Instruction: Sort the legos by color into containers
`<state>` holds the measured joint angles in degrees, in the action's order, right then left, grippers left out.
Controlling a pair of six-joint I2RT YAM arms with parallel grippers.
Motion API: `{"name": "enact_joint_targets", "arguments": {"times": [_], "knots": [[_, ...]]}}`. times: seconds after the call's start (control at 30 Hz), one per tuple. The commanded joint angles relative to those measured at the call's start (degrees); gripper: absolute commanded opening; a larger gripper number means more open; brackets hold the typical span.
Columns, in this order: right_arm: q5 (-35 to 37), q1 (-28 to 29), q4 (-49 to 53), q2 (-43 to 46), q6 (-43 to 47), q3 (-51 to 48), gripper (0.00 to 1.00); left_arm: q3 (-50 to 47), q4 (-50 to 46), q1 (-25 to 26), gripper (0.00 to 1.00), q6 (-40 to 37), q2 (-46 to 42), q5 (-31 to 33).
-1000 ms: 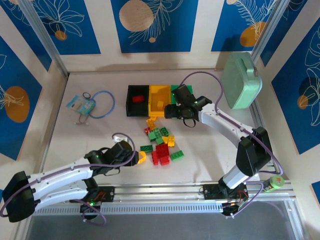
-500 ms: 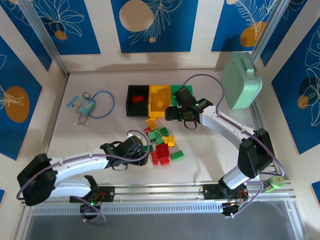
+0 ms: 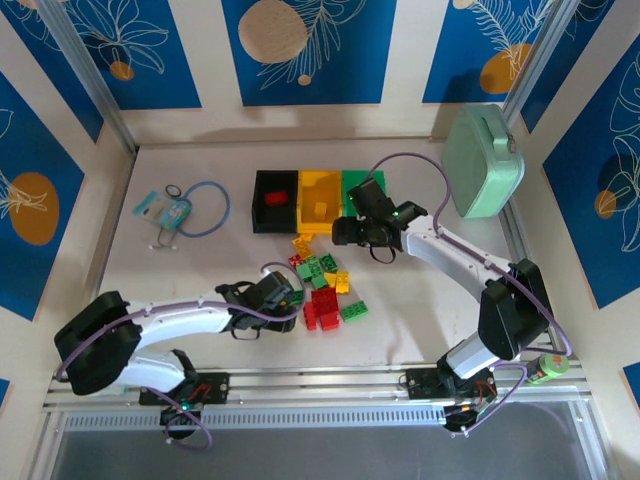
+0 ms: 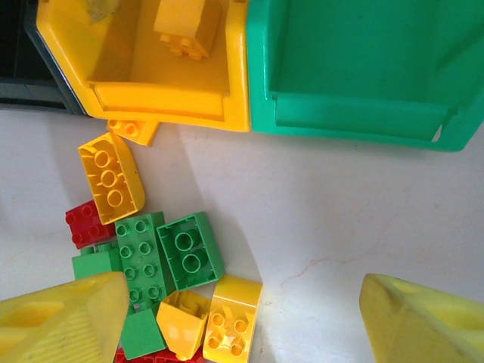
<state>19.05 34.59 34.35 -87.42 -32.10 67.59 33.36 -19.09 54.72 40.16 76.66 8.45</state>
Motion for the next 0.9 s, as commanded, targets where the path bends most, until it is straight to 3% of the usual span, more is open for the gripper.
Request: {"name": "enact_joint_targets", "arguments": {"times": [0.0,0.17,0.4,0.53,0.87], "knots": [[-0.5,-0.3,-0.3,2.3,-1.3,-1.7,0.81,1.1,1.5,0.0,0.55,-0.2,0.9,-0.7],[-0.5,-0.9,-1.2,4.0,-2.0,-4.0,0.8,0.5,-1.5,0.3,0.43,0.5,-2.4,1.1],[-0.9,-1.9,-2.5,5.5,-2.3,-7.1,0.8,0.9,-9.2,0.5,0.38,2.1,-14.0,6.1],[-1.7,-2.7,-3.2,6.3,-2.5,-8.8,0.8,4.7,-12.8,-0.1,0.38,-0.8,-17.4,11.2],[-1.4,-3.1,-2.0,12.0,-3.1,-12.8,0.8,21.1,-1.7,-8.3,0.37,-11.0,-0.9,3.9]]}}
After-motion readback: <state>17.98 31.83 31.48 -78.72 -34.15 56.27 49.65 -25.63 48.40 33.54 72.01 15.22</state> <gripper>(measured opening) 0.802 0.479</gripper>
